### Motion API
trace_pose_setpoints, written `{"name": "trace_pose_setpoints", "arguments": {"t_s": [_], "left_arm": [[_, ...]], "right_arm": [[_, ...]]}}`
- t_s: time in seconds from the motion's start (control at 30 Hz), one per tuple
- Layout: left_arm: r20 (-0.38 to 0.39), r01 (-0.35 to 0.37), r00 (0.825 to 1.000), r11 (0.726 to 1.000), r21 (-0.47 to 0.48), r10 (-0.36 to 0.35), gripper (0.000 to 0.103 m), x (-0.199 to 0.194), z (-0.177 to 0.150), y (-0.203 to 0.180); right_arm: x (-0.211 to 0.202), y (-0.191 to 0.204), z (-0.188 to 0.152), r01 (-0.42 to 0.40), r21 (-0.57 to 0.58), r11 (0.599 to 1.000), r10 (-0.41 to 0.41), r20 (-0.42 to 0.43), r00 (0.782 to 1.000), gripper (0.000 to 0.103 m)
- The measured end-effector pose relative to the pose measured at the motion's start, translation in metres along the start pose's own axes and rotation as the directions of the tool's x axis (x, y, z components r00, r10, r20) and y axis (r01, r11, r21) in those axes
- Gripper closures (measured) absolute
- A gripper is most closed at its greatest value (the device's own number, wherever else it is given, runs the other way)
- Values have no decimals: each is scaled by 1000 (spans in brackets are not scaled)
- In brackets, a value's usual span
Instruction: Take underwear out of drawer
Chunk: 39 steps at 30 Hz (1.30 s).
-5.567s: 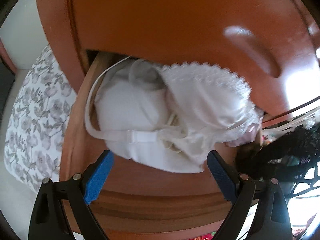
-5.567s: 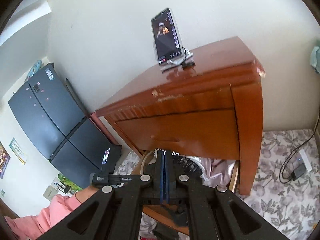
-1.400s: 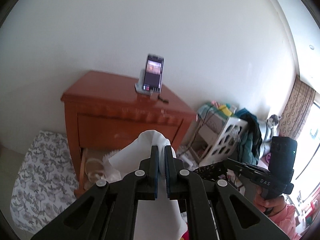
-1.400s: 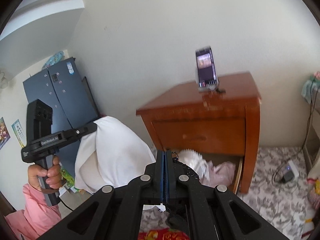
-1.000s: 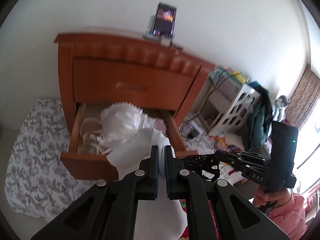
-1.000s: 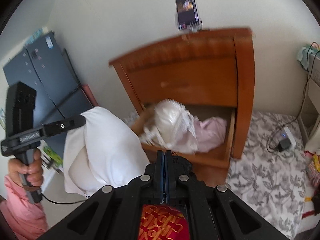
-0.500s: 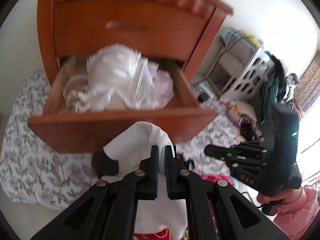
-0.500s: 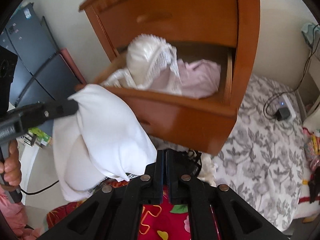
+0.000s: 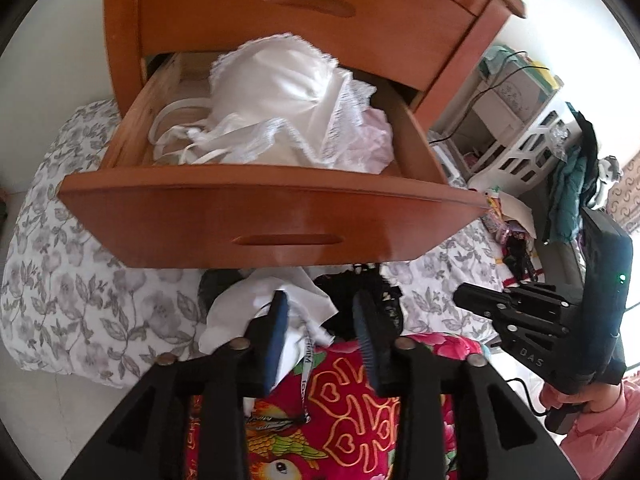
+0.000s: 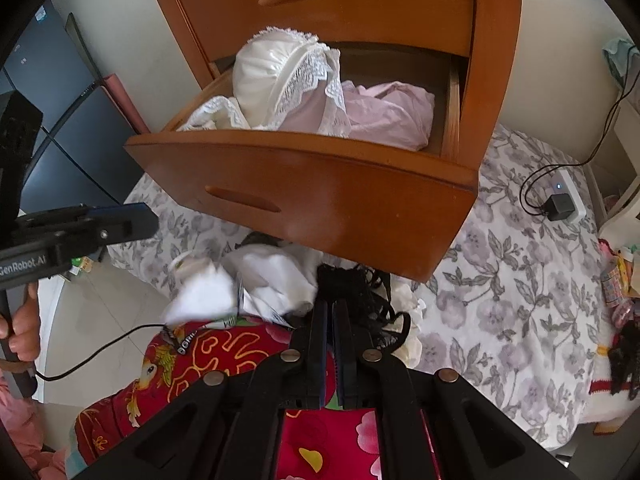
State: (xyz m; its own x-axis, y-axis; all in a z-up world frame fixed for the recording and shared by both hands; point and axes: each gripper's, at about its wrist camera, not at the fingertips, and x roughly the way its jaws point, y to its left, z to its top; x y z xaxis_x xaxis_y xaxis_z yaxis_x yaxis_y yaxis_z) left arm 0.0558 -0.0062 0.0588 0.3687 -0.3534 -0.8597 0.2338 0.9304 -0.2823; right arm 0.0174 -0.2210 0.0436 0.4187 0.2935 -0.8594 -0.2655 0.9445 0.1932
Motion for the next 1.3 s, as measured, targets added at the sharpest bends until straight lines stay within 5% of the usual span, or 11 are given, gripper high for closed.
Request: {"name": "trace_pose_setpoints", "arguments": {"t_s": [0.07,0.13,0.17,0.2,0.33,0.6,1.1,1.3], "left_arm": [[-5,-19,1000,1000,-12,19,42,1,-1,5],[-12,-49,999,999,-24,48,32,4,-1,10],[-13,-62,998,998,-24,62,29,4,-2,11],[-14,-79,997,997,-22,79,27,5,-2,13],[-23,-140,990,990,-16,140,11,12,-4,19],[-15,-202,979,977,-61,202,3,19,-10,41],[20,-231,972,971,-66,233,3,14,-16,44],[91,-200,975,978,-55,204,3,-7,-10,36]], "right_arm": [[2,1,-1,4,-3,1000,-4,-13,1000,98],[6,1,-3,13,-8,1000,-13,-30,999,80],[7,2,-3,17,-10,1000,-18,-37,999,55],[8,3,-4,26,-11,1000,-26,-42,999,40],[13,6,-6,30,-24,999,-31,-60,998,38],[15,6,-7,35,-16,999,-36,-48,998,0],[8,-2,-10,82,70,994,-86,55,995,0],[-6,-1,-8,99,72,992,-107,105,989,0]]}}
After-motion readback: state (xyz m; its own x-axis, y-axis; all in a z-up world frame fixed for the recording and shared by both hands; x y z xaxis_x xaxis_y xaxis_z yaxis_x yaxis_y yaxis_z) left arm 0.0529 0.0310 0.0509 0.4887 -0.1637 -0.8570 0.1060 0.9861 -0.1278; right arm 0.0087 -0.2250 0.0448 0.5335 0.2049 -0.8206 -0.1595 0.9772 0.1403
